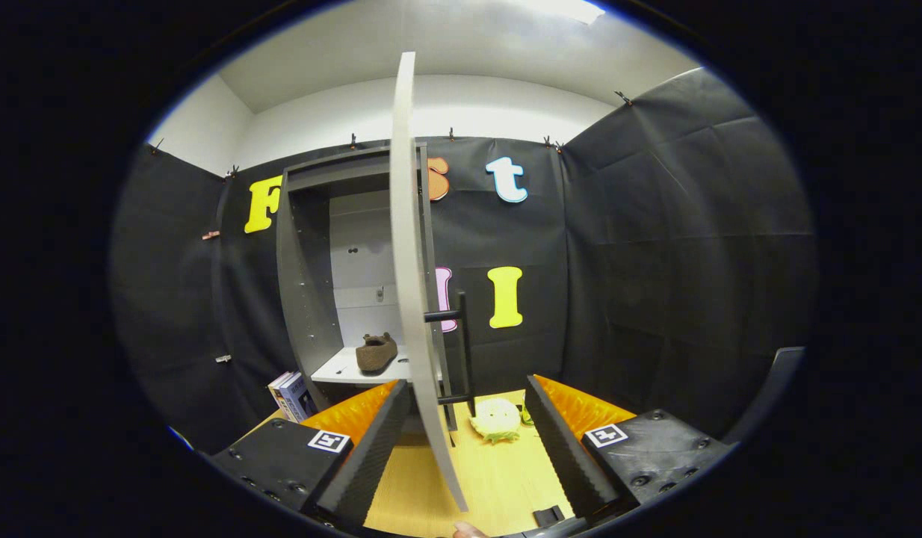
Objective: Open the shoe cabinet door, grab the shoes and put them into the shoe cabinet, then close the shoe cabinet door.
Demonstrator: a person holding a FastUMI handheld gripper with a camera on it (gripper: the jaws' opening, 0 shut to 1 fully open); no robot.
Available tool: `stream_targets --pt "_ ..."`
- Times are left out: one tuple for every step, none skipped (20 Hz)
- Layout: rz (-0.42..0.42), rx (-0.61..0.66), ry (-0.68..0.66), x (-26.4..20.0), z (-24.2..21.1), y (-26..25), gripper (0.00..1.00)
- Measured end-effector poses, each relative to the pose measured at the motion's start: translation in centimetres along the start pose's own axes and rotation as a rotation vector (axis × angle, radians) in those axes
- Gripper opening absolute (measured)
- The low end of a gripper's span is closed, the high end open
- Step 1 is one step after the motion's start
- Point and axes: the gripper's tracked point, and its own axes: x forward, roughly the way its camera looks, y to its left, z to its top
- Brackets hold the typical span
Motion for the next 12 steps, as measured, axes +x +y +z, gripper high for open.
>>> stream_targets --pt "0.008 0.003 0.003 0.4 0.0 -0.7 0.98" --pt "0.016 0.009 0.006 0.9 0.0 -1.3 0.98" --pt "0.025 0.015 0.009 1.6 -0.1 -1.7 0.98" --pt "0.038 0.018 0.016 2.8 -0.3 -1.7 0.98" --pt "0.053 0.019 0.023 3.6 -0.5 -1.6 0.98" --pt "0.070 0.017 0.033 4.3 -0.6 -1.6 0.98" --pt "0.089 0.015 0.039 4.9 -0.6 -1.6 0.98" --pt "0.109 0.012 0.044 5.1 -0.5 -1.4 0.98" --pt "0.117 0.009 0.048 5.5 -0.5 -1.4 0.98" --pt "0.127 0.012 0.053 5.9 -0.5 -1.6 0.98" --pt "0.142 0.021 0.054 6.0 -0.5 -1.3 0.98" --pt "0.148 0.031 0.058 6.3 -0.5 -1.2 0.98"
